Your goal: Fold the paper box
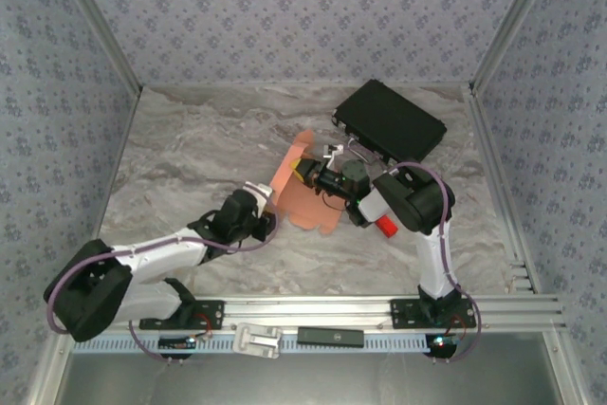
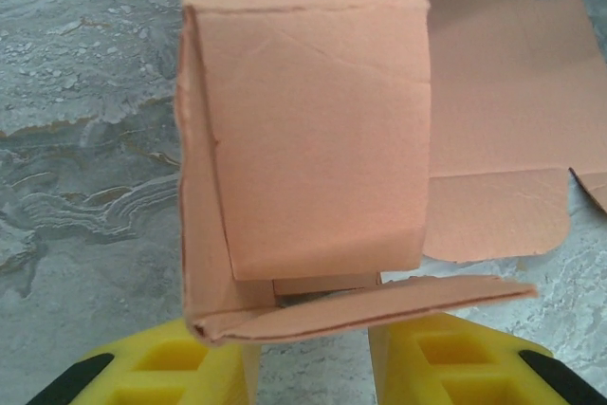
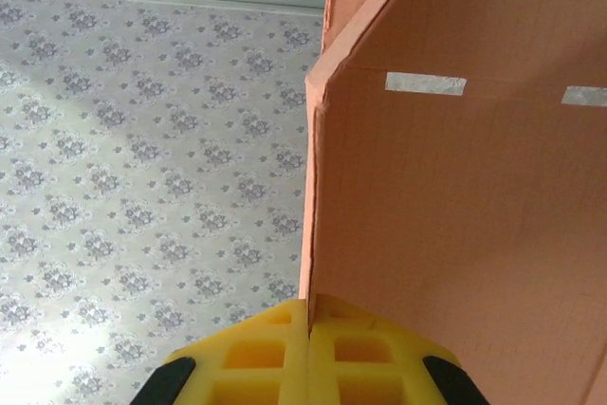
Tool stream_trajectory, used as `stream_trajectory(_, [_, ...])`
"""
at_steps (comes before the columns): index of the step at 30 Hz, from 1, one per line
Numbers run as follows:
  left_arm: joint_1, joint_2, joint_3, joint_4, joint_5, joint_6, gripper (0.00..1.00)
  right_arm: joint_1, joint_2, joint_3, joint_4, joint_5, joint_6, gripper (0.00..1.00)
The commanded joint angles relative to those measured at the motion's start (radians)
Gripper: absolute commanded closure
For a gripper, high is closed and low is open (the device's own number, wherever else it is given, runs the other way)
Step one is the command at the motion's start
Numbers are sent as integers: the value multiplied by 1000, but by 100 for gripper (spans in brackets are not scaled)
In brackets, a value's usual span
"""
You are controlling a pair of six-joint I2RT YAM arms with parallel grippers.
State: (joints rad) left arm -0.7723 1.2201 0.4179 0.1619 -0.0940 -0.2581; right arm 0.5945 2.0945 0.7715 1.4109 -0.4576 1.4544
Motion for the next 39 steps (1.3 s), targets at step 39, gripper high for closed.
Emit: stream_trajectory(39, [-148,175,171,157,-346,54,69,45,-5,37,-20,113,80,100])
